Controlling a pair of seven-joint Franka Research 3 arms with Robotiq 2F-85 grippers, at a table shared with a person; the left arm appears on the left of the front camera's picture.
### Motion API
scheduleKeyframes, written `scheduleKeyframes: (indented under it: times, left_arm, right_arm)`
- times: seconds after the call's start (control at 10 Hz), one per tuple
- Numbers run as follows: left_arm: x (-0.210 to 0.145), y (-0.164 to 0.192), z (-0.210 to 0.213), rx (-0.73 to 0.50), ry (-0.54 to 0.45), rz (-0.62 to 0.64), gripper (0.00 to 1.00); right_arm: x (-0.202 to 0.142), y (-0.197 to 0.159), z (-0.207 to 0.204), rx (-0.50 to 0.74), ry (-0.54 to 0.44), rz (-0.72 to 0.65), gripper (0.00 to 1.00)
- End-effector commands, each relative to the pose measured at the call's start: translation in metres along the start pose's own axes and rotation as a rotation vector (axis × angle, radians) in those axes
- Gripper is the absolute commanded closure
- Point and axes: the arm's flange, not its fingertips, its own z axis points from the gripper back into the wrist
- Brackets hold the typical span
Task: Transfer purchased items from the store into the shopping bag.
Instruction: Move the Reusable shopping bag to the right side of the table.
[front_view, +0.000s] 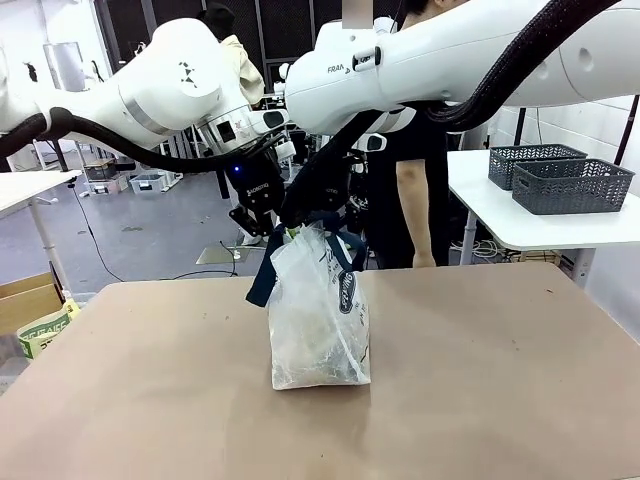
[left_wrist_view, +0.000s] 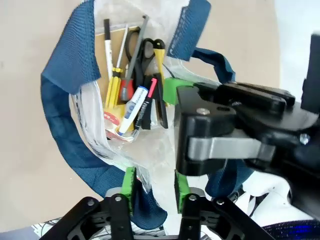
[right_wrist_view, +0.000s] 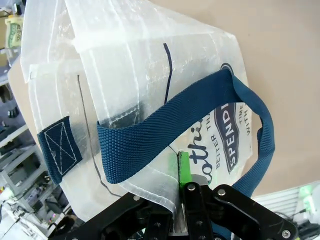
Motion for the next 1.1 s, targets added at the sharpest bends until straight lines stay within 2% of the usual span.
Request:
scheduleKeyframes:
  times: [0.0, 0.5, 0.7, 1.0]
  left_arm:
    - [-0.016, 0.016, 0.003, -0.060, 0.013, -0.015, 0.00]
    - [-0.026, 0.024, 0.008, -0.139, 0.044, -0.068, 0.00]
    - [-0.024, 0.025, 0.007, -0.230, 0.040, -0.136, 0.00]
    - [-0.021, 0.024, 0.005, -0.251, 0.048, -0.147, 0.00]
  right_arm:
    - [0.005, 0.006, 0.002, 0.019, 0.005, -0.040, 1.00]
    - [0.014, 0.008, 0.002, 0.021, 0.022, -0.056, 1.00]
    - [0.016, 0.009, -0.001, 0.020, 0.028, -0.059, 1.00]
    - [0.018, 0.010, -0.004, 0.018, 0.036, -0.057, 1.00]
